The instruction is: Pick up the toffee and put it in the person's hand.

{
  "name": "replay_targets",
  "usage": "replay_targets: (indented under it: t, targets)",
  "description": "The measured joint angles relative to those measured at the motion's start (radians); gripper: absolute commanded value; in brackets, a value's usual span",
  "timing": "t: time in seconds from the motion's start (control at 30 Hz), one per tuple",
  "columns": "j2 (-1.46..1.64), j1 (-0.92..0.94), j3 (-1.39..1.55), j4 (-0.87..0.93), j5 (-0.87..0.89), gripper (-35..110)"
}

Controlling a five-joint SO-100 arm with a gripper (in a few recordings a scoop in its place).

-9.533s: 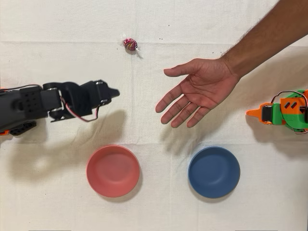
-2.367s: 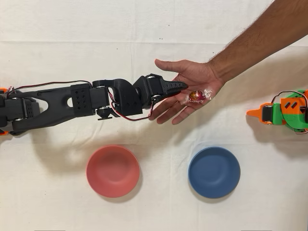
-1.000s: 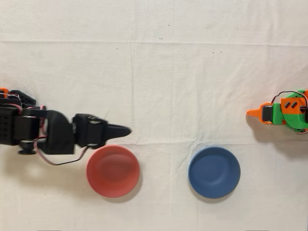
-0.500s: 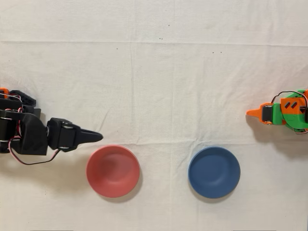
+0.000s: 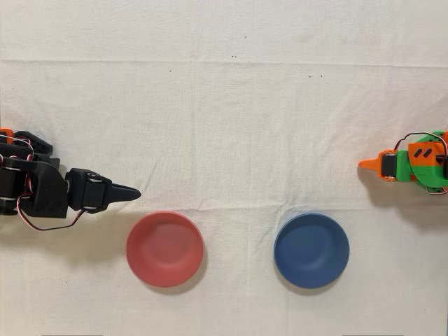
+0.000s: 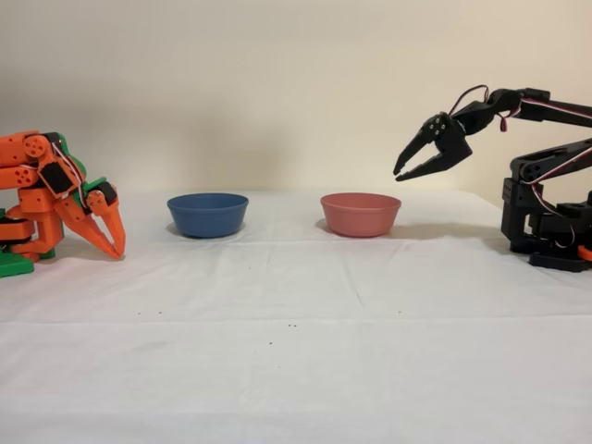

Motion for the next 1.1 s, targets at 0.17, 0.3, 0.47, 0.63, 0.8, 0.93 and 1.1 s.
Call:
replay_targets:
  t: [0.17,0.3,0.47,0.63,0.8,0.93,1.1]
  targets:
    - [0.101,-0.023,0.11,0.009,-0.002,0]
    - [0.17,-0.048,0.167,0.023,0.005,0]
    - [0.233,-0.066,0.218,0.046,0.008,0]
    - [0.291,-0.072,0.272,0.061,-0.002,0]
    - [0.354,-0.072,0.31,0.094,-0.017,0]
    - [0.396,-0.072,0.348,0.112,-0.011,0]
    - [0.419,-0.072,0.393,0.132,-0.009,0]
